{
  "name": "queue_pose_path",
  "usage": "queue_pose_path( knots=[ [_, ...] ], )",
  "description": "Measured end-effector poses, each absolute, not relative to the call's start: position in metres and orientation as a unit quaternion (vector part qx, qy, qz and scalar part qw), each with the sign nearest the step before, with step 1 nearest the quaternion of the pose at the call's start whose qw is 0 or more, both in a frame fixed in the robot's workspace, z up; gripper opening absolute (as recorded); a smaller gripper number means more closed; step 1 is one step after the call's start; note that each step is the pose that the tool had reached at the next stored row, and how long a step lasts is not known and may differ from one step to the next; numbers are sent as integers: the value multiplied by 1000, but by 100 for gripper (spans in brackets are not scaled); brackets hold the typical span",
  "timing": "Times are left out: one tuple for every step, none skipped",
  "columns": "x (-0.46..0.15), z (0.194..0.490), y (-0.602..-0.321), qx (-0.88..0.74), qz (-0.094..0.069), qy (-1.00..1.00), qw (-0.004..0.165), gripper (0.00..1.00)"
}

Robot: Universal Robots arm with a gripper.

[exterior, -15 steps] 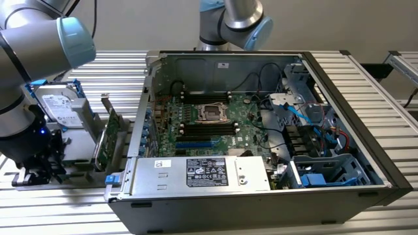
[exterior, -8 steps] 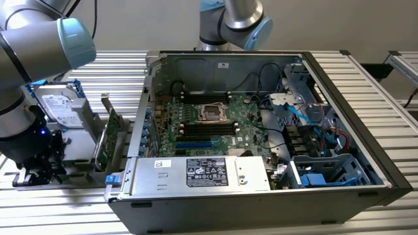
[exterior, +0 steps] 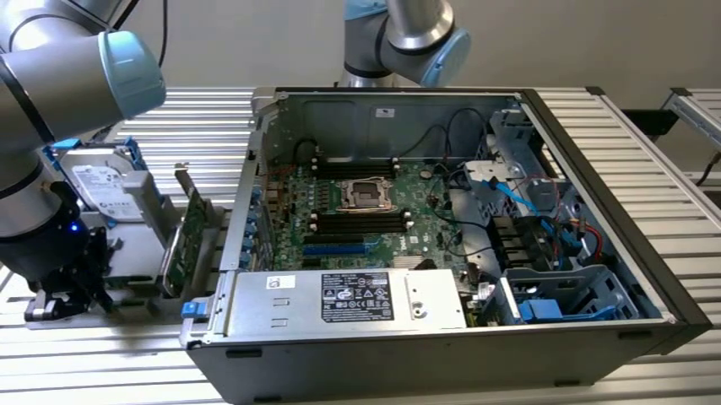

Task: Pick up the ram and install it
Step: 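Pick up the ram and move it above insertion slot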

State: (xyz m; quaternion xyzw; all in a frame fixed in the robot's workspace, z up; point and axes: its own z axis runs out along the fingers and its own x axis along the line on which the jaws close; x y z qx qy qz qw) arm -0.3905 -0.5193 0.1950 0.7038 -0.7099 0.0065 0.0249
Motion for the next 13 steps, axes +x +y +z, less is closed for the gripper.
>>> queue_pose_path(
  knots=[
    [-391, 195, -519, 704, 7, -710, 25, 14],
    [-391, 195, -519, 704, 7, -710, 25, 14],
    [-391, 195, -519, 704, 7, -710, 25, 14],
    [-391, 195, -519, 704, 7, -710, 25, 14],
    [-391, 195, -519, 704, 7, -710, 25, 14],
    [-391, 195, -519, 704, 7, -710, 25, 14],
    [-391, 195, -519, 704, 7, -710, 25, 14],
    [-391, 195, -519, 704, 7, -710, 25, 14],
    [-391, 195, -519, 704, 7, -710, 25, 14],
    [-391, 195, -519, 704, 7, -710, 25, 14],
    [-391, 195, -519, 704, 7, -710, 25, 14],
    [-391, 196, -519, 704, 7, -710, 25, 14],
    [-391, 198, -519, 704, 7, -710, 25, 14]
  ],
)
